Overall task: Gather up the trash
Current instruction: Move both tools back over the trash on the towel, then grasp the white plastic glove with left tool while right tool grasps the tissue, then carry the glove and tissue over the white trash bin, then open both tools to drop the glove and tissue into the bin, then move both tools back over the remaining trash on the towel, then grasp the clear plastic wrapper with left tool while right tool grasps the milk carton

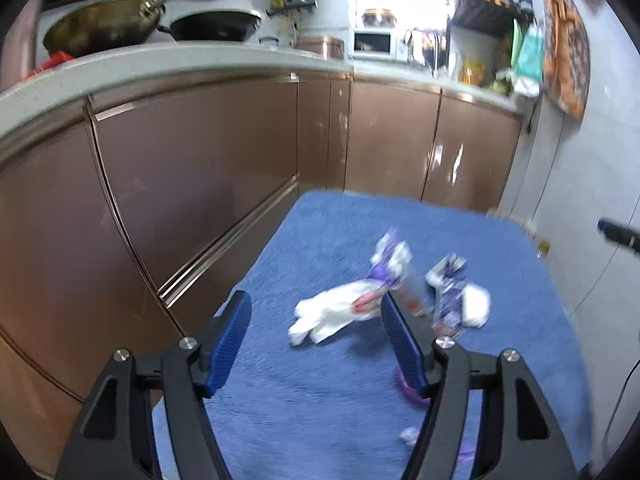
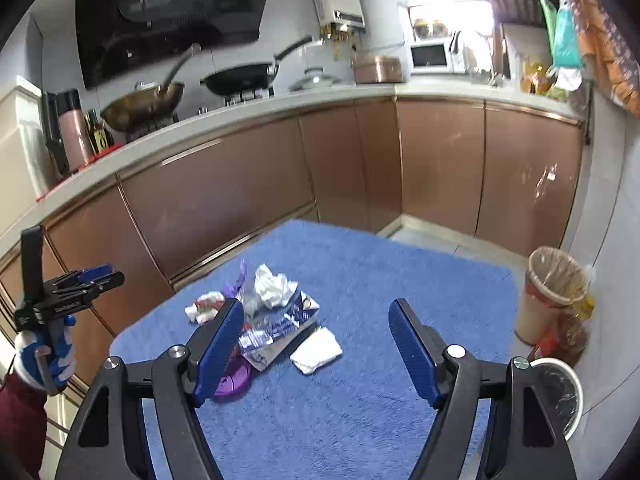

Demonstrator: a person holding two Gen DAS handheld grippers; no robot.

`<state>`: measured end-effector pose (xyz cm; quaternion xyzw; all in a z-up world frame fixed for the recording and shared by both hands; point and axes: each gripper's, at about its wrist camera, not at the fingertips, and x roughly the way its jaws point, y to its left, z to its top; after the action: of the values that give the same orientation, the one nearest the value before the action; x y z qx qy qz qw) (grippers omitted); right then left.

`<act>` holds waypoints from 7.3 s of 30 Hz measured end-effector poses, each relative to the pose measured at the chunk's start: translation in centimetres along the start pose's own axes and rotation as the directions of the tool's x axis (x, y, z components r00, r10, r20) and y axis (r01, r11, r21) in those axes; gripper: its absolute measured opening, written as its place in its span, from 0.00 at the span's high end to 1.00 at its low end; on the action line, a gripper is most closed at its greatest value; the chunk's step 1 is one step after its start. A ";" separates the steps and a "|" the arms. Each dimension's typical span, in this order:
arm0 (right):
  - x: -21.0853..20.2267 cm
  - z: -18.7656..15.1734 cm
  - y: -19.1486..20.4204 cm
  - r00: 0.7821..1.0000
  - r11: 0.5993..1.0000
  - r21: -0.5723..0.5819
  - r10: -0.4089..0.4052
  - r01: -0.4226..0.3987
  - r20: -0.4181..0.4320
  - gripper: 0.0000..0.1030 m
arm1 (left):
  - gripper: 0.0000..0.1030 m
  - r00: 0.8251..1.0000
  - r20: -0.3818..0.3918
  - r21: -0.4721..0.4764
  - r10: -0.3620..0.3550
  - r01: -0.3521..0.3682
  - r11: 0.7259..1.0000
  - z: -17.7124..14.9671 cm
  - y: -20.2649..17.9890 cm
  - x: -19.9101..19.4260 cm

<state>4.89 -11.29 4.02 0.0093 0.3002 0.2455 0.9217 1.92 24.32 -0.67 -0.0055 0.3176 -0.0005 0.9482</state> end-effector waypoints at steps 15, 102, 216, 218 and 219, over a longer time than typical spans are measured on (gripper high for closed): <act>12.7 -3.5 -2.5 0.969 0.999 0.053 0.021 -0.008 -0.246 0.29 | 0.36 0.980 -0.172 0.262 -0.099 0.143 0.954 -1.0 -0.4 11.9; -3.4 -14.5 -33.1 0.841 0.748 0.399 -0.524 0.531 -0.137 0.93 | 0.86 0.694 -0.506 0.141 -0.512 0.652 0.745 5.8 -57.2 23.0; 23.7 -5.7 -0.9 0.896 0.875 0.480 0.263 -0.066 -0.357 0.65 | 0.86 0.938 -0.107 -0.149 -0.329 0.313 0.938 -4.9 -2.9 8.6; 23.6 -5.9 -1.6 0.898 0.855 0.513 0.279 -0.071 -0.341 0.66 | 0.86 0.941 -0.096 -0.152 -0.325 0.309 0.939 -4.6 -2.9 7.9; 23.4 -5.9 -1.9 0.900 0.853 0.516 0.278 -0.072 -0.335 0.66 | 0.86 0.942 -0.091 -0.153 -0.323 0.307 0.939 -4.6 -2.8 7.6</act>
<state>18.78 -3.00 -13.93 0.2211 0.5314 0.2422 0.7811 5.25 21.42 -8.87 -0.1211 0.3657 -0.1311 0.9135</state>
